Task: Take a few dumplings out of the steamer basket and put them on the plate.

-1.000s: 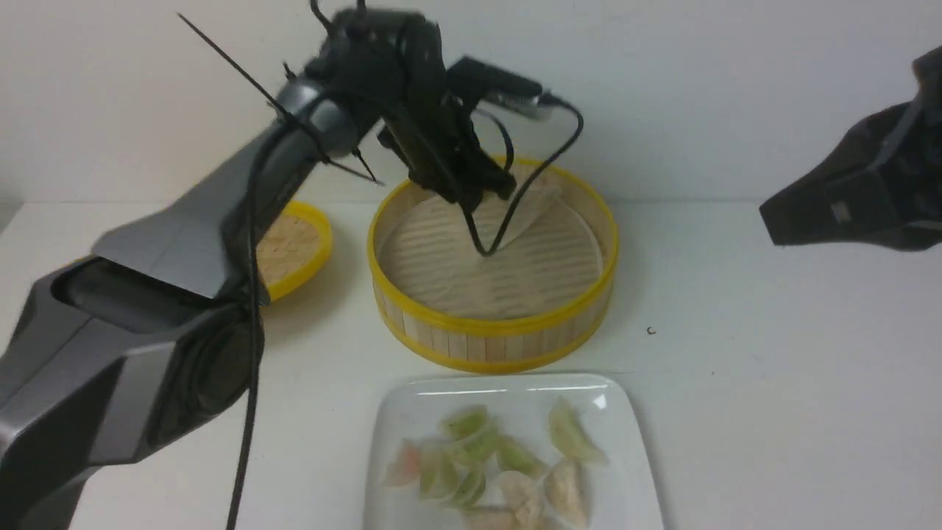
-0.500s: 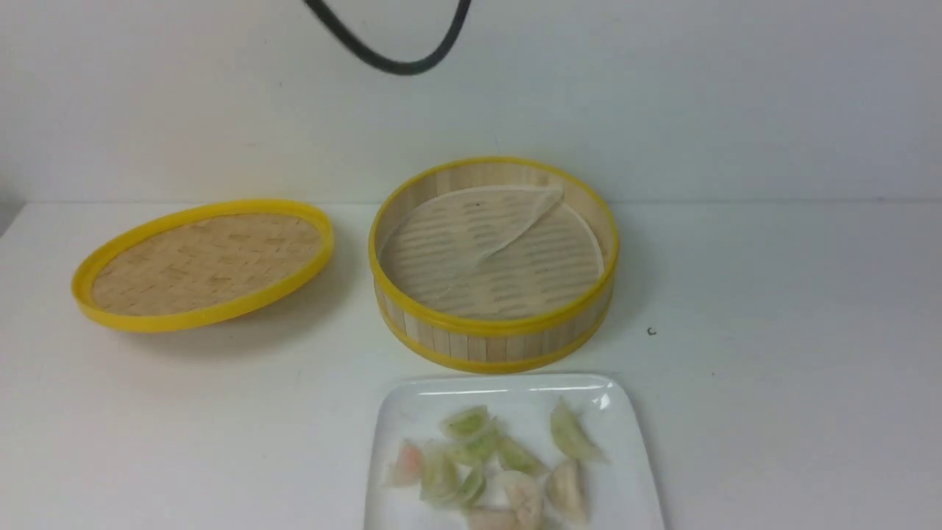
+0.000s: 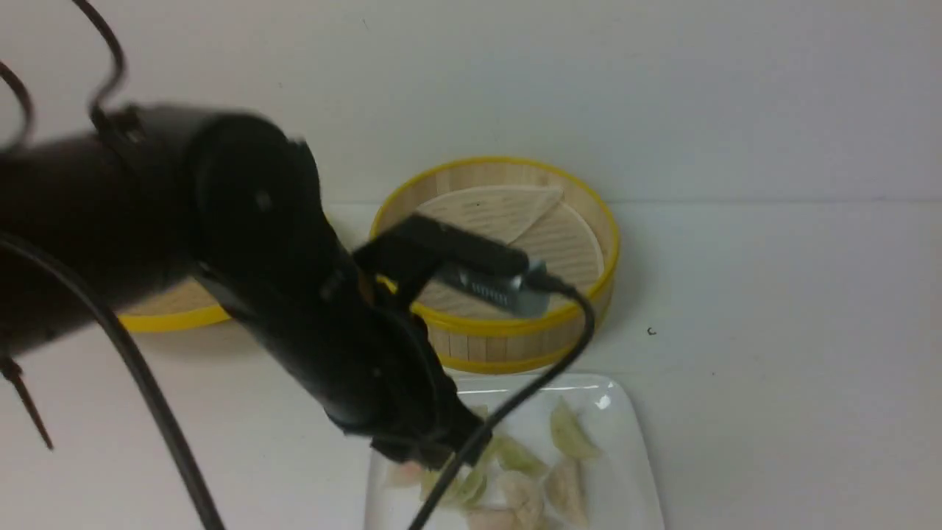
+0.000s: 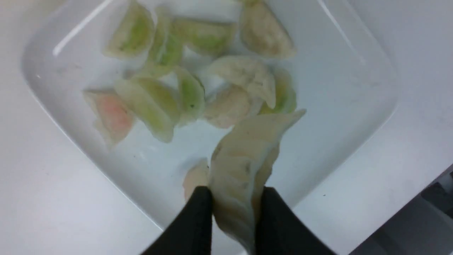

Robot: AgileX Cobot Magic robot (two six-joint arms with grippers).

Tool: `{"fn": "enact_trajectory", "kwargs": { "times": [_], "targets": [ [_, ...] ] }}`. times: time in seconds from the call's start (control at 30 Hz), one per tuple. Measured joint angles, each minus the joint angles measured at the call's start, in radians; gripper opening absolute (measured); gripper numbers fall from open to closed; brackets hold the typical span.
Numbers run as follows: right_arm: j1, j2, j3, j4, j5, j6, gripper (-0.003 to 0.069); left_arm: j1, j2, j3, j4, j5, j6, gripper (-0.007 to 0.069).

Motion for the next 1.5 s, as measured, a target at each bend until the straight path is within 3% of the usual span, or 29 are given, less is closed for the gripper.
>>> {"fn": "enact_trajectory", "kwargs": {
  "times": [0.13,0.3,0.43,0.53,0.57,0.6,0.7,0.8,1.0,1.13,1.5],
  "targets": [
    [0.000,0.000,0.000,0.006,0.000,-0.063,-0.0015,-0.026,0.066,0.047,0.000,-0.067,0.000,0.0153],
    [0.000,0.000,0.000,0.082,0.001,-0.173,-0.0015,-0.041,0.156,0.053,-0.003,-0.090,-0.003,0.0369],
    [0.000,-0.008,0.002,0.093,0.018,-0.180,-0.0015,-0.041,0.154,0.028,-0.003,-0.070,-0.005,0.0459],
    [0.000,-0.031,0.004,0.067,0.028,-0.156,-0.0015,-0.041,0.119,-0.009,-0.001,-0.030,-0.012,0.0431],
    [0.000,-0.059,0.005,0.038,0.030,-0.124,-0.0015,-0.041,0.067,-0.027,-0.001,-0.011,-0.017,0.0364],
    [0.000,-0.063,0.006,0.030,0.030,-0.119,-0.0015,-0.041,0.049,-0.029,-0.001,-0.010,-0.019,0.0353],
    [0.000,-0.169,0.034,-0.069,0.026,-0.014,-0.0015,-0.041,-0.147,-0.035,0.000,0.000,-0.030,0.0114],
    [0.000,-0.258,0.084,-0.152,0.008,0.079,-0.0015,-0.041,-0.327,-0.035,0.000,-0.005,-0.035,0.0018],
    [0.000,-0.436,0.205,-0.289,-0.040,0.215,-0.0015,-0.041,-0.720,0.081,0.015,-0.106,-0.038,-0.0006],
    [0.000,-0.490,0.252,-0.318,-0.059,0.241,-0.0015,-0.041,-1.058,0.323,0.022,-0.261,-0.053,-0.0006],
    [0.000,-0.493,0.255,-0.323,-0.059,0.246,-0.0015,-0.041,-1.336,0.598,0.066,-0.411,-0.080,-0.0006]
  ]
}}
